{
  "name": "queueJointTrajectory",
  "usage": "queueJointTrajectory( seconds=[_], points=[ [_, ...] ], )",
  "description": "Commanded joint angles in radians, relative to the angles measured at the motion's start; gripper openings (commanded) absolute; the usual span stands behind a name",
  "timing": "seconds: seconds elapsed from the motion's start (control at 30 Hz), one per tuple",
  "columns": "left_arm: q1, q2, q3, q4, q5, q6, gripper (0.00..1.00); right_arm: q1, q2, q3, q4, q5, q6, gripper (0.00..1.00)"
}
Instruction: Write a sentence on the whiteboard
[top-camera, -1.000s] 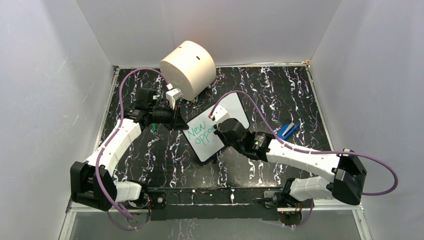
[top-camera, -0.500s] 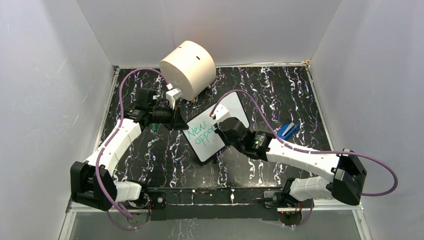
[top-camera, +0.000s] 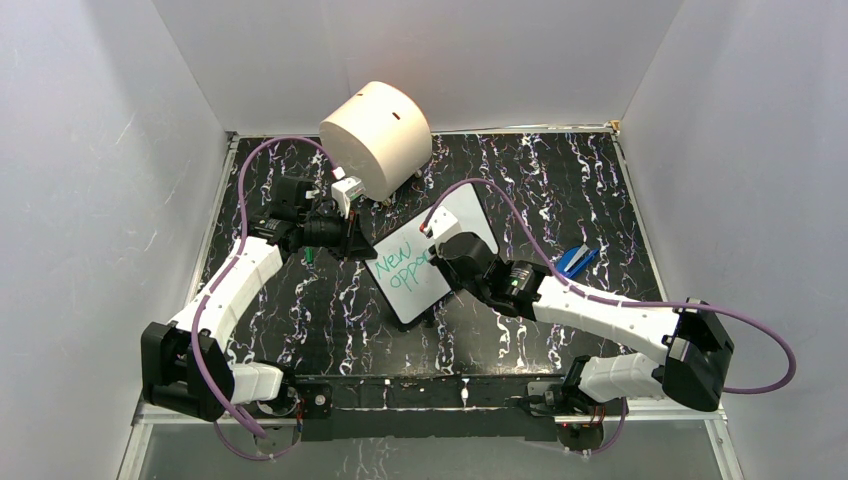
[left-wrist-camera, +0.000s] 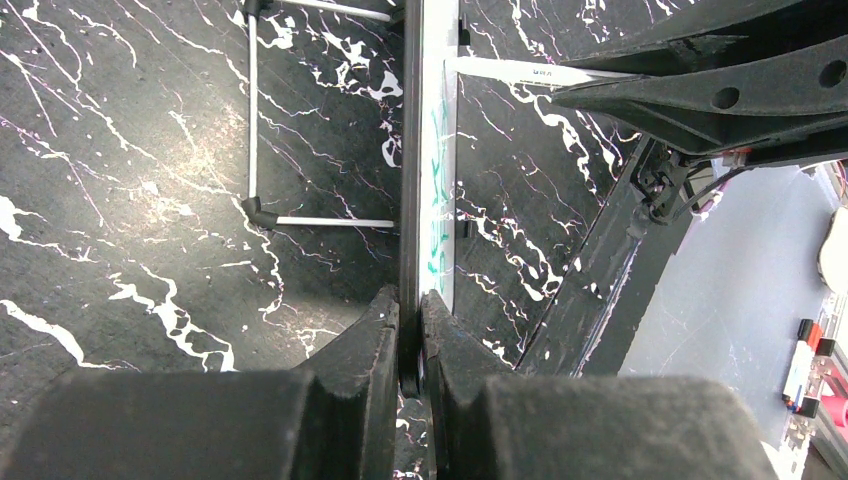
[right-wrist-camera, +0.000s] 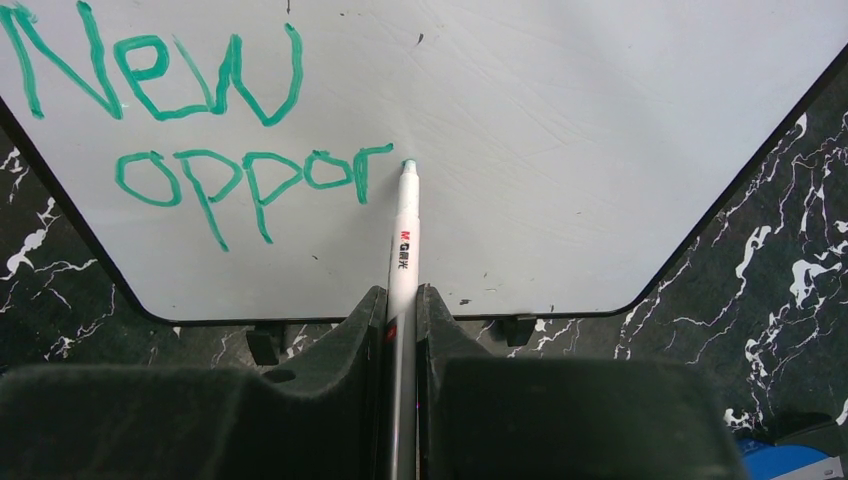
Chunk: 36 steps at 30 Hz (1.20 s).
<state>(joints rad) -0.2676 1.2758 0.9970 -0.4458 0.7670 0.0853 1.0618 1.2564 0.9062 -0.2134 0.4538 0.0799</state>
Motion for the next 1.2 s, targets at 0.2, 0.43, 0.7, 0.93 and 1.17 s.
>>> queueJointTrajectory(
  seconds=[0.2, 0.43, 0.7, 0.93, 1.17],
  points=[
    [0.001, 0.022, 0.003, -0.045, -0.069, 0.044, 0.00, -0.002, 0.000, 0.020, 0.027, -0.083, -0.010, 0.00],
    [0.002, 0.021, 0.002, -0.045, -0.066, 0.044, 0.00, -0.003, -0.002, 0.013, 0.035, -0.019, -0.003, 0.00],
    [0.002, 0.020, 0.002, -0.045, -0.069, 0.044, 0.00, -0.018, -0.001, 0.002, 0.059, 0.043, 0.009, 0.00],
    [0.002, 0.019, 0.002, -0.044, -0.067, 0.045, 0.00, -0.037, -0.008, -0.003, 0.065, 0.048, 0.014, 0.00],
    [0.002, 0.020, 0.003, -0.045, -0.072, 0.045, 0.00, -0.039, -0.033, -0.001, 0.057, 0.006, -0.002, 0.00]
  ],
)
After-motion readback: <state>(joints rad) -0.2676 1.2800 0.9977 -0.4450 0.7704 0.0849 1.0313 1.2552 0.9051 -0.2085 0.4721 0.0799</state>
